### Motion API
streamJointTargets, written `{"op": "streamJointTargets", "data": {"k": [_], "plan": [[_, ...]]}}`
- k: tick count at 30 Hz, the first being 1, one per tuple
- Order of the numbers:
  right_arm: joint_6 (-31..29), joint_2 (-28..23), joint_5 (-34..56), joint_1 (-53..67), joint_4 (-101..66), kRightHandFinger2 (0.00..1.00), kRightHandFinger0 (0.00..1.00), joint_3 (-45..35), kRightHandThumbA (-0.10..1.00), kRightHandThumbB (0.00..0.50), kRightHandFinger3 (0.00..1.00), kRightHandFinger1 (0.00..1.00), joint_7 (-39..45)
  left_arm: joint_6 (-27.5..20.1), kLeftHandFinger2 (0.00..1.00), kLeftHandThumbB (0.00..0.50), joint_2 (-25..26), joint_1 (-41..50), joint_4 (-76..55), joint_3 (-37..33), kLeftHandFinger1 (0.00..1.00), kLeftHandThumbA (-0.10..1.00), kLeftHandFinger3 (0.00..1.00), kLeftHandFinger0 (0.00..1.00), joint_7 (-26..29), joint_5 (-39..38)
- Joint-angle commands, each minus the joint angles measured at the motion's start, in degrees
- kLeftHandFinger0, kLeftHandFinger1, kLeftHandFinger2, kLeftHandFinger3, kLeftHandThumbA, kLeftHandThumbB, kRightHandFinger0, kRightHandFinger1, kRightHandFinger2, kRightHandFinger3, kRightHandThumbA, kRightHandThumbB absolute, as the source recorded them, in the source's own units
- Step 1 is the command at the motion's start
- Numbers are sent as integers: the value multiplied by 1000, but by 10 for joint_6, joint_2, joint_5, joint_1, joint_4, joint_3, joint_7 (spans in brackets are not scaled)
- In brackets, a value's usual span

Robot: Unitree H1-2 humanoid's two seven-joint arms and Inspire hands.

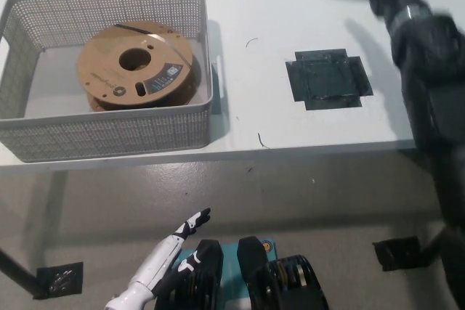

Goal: Use the right hand to pick up a 3d printing filament and place it into a container on the left side

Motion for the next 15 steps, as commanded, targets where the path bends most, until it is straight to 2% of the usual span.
{"op": "streamJointTargets", "data": {"k": [1,3,4,5,7,8,10,11,12,13,14,15], "plan": [[-26,-47,-12,173,-742,1000,1000,-29,1000,295,1000,1000,14,-15,1000,244,5,-18,-4,8,1000,1000,1000,1000,6,-7],[-37,-22,-35,211,-785,1000,1000,-17,1000,361,1000,1000,6,-20,1000,234,4,-16,1,7,1000,1000,1000,1000,8,-5],[-40,-13,-45,218,-793,1000,1000,-13,1000,367,1000,1000,3,-21,1000,232,3,-15,2,7,1000,1000,1000,1000,9,-5],[-70,17,-77,241,-813,1000,1000,6,1000,377,1000,1000,-1,-15,1000,246,3,-11,-2,6,1000,1000,1000,1000,8,-4],[-78,35,-97,266,-841,1000,1000,26,1000,363,1000,1000,6,-14,1000,247,2,-11,-2,6,1000,1000,1000,1000,10,-1],[-107,66,-125,280,-848,1000,1000,44,1000,380,1000,1000,9,-15,1000,246,2,-11,-1,6,1000,1000,1000,1000,11,-1],[-150,84,-143,307,-848,1000,1000,55,1000,414,1000,1000,14,-16,1000,255,2,-12,0,7,1000,1000,1000,1000,11,-1],[-194,104,-167,342,-848,1000,1000,65,1000,419,1000,1000,18,-14,1000,261,2,-13,1,7,1000,1000,1000,1000,12,-1],[-217,126,-179,371,-848,1000,1000,76,1000,393,1000,1000,18,-12,1000,262,2,-14,0,7,1000,1000,1000,1000,11,-1],[-220,134,-182,378,-848,1000,1000,81,1000,388,1000,1000,18,-11,1000,262,2,-14,0,8,1000,1000,1000,1000,11,-2],[-236,158,-202,405,-848,1000,1000,98,1000,356,1000,1000,10,-15,1000,258,2,-14,2,8,1000,1000,1000,1000,11,-4],[-235,163,-208,417,-848,1000,1000,109,1000,360,1000,1000,13,-16,1000,257,3,-12,2,9,1000,1000,1000,1000,12,-4]]}}
